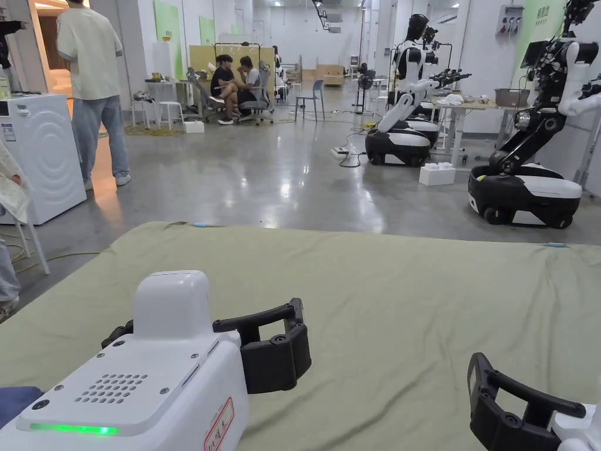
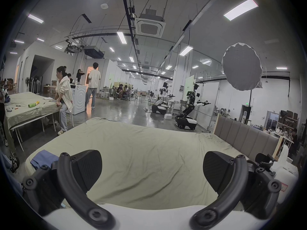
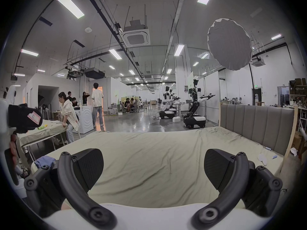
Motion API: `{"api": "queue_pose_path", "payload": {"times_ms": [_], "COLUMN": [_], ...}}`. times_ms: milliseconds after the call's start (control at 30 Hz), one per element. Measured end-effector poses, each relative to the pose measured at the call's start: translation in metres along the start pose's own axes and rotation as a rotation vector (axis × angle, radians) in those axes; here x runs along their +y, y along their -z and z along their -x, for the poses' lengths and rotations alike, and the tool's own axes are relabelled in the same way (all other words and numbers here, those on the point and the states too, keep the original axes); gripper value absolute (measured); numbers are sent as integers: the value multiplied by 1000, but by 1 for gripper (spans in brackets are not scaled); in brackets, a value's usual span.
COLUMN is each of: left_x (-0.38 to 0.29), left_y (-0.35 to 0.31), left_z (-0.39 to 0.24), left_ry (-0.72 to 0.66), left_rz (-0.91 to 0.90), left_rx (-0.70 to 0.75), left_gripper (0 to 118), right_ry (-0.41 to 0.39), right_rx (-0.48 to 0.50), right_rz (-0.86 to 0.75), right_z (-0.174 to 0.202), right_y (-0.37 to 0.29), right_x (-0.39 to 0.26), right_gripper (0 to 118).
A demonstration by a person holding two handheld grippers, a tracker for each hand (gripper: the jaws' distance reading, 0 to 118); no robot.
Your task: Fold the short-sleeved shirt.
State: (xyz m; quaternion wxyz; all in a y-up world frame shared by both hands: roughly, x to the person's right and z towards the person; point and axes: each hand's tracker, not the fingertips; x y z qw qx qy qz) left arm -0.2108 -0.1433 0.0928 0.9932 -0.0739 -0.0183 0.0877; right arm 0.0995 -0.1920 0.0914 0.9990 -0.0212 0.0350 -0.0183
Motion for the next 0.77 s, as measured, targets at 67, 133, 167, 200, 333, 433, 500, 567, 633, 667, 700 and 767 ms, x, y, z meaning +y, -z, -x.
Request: {"api": "queue_pose_path", "payload": {"times_ms": [67,133,167,200,333,433,500,567,633,667,700,767], "left_x": [0,0,1,1,0,0,0,-1,-1,-1,-1,-1], "left_y": [0,0,0,0,-1,-1,-1,-1,-1,0,0,0], "left_z": [1,1,1,1,1,1,1,1,2,2,3,4], "left_ry": [-2,-8,-7,-5,-4,-2,-3,-3,-4,-7,-11,-16], "left_rz": [3,1,1,1,-5,-5,-3,-4,-4,-3,-1,4], "left_rx": [3,1,0,0,-1,0,1,1,1,0,-1,0], "left_gripper": [118,118,118,118,118,118,118,118,118,118,118,118], "right_ry": [44,72,78,77,44,13,-8,-1,12,29,53,164], "right_rx": [17,34,50,54,10,-16,-34,-29,9,-21,-18,16], "right_rz": [8,9,7,4,-38,-75,-76,-69,-55,-51,-41,11], "right_z": [-2,-3,-5,-5,-1,1,4,3,1,2,0,-10], "right_y": [-2,-5,-5,-5,-6,-7,-5,-5,-5,-3,-2,-1], "right_x": [3,7,8,8,9,8,6,5,4,4,4,6], "right_gripper": [118,118,118,118,118,118,118,118,118,118,118,118]}}
